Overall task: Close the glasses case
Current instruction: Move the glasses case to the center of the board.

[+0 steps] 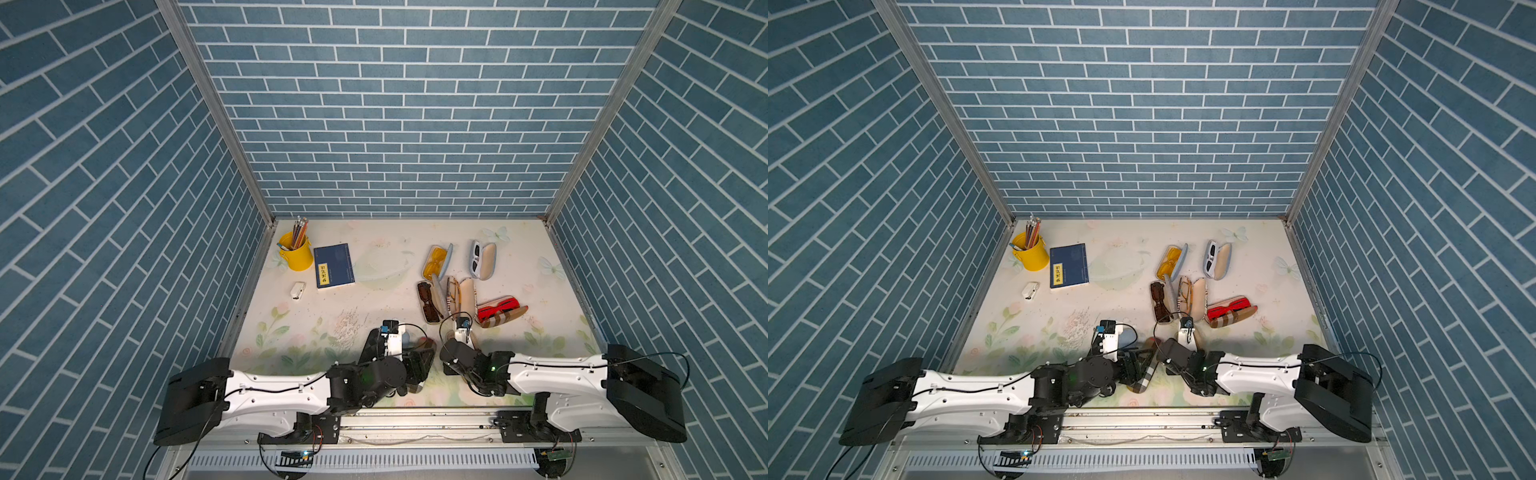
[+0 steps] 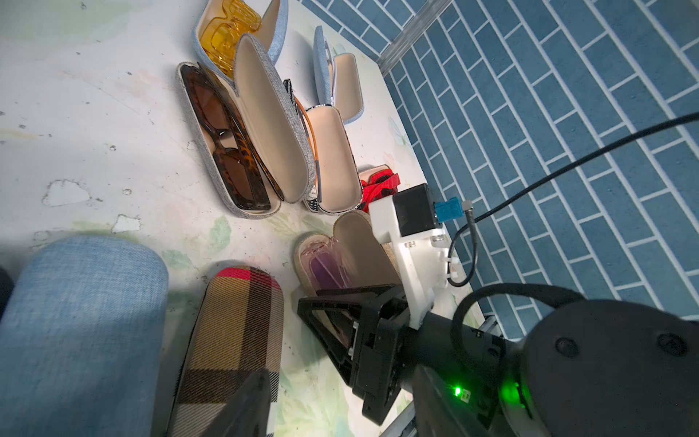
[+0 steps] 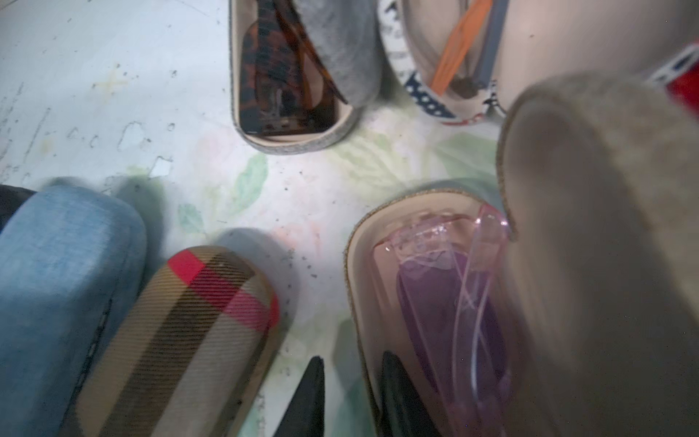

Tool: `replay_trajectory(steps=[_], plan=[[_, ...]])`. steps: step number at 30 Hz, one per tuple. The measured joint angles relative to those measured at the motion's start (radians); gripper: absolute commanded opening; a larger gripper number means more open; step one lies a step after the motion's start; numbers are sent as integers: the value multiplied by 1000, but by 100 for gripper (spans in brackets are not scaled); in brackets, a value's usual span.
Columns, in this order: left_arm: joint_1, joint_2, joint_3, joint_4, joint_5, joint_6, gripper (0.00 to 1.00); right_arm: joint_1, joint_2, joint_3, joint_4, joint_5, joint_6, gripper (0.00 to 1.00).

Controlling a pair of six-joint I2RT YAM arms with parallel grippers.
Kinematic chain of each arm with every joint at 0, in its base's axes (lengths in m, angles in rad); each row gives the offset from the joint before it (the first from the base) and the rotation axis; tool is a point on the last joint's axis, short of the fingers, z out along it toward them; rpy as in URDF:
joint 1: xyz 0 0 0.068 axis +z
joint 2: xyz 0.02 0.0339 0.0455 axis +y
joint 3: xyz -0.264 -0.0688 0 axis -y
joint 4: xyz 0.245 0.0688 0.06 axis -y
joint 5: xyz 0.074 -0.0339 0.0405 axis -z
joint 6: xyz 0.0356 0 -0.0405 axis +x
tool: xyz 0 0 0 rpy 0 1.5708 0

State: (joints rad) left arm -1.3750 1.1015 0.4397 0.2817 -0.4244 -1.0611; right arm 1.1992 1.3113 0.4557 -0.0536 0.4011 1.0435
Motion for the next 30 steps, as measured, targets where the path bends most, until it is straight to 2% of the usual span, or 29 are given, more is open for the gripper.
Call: replay_trajectory(steps=[9, 14, 19, 30], plan=[[0, -83, -42, -45, -29, -12, 65, 28, 32, 12, 103, -33, 8, 26], [0, -88, -48, -59, -33, -17, 65, 32, 38, 12, 129, -40, 9, 26], [0, -66, -48, -60, -35, -16, 65, 31, 35, 7, 148, -43, 25, 31], [-32, 15, 1, -47, -31, 1, 65, 37, -144, -24, 175, -66, 26, 39]])
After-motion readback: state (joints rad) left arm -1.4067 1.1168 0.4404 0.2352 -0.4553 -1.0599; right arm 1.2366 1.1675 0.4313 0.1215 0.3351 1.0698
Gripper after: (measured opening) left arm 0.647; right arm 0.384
